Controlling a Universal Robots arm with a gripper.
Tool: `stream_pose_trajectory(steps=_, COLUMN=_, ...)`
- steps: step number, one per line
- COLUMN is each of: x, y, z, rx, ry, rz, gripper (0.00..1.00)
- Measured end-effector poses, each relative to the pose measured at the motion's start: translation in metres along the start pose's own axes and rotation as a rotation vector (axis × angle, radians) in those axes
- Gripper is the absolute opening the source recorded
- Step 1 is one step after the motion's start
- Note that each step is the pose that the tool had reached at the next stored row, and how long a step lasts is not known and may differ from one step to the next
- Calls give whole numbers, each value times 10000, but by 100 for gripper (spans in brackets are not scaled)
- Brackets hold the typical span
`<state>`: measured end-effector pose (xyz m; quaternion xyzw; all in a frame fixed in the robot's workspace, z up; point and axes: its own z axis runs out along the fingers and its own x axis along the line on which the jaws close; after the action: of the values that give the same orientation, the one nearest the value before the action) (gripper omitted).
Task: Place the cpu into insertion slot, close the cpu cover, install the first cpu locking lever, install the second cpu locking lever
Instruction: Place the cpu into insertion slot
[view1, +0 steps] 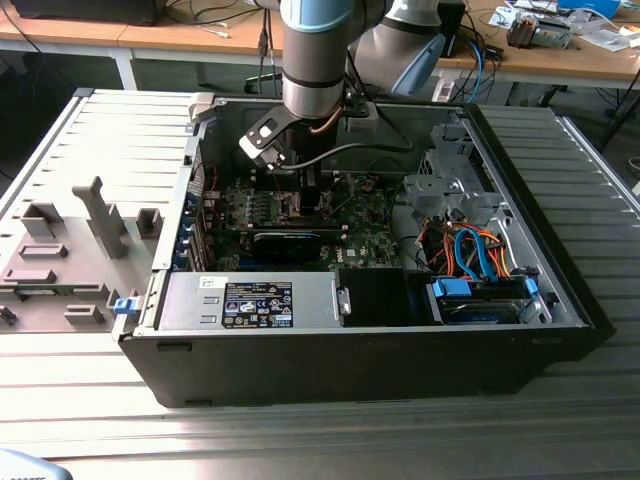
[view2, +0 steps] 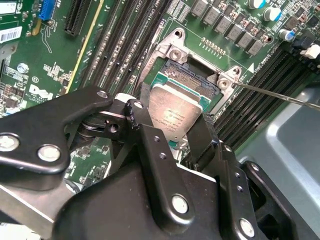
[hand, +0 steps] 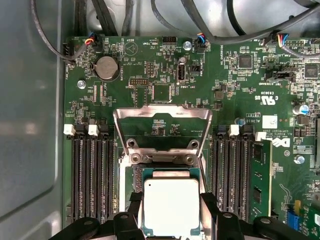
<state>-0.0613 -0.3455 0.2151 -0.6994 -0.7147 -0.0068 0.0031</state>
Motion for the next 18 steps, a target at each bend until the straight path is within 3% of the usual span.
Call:
stream_pose_trajectory(steps=8, x=1, y=-19, z=46, rx=0, ry=-1, rz=-3, gripper=55)
stream_pose_trajectory(steps=13, x=41, y=-19, z=71, rx=1, ry=0, rz=28, gripper=55)
stream_pose_trajectory(steps=18, x=52, y=-22, z=91, rx=0, ry=-51, rz=128, gripper=55)
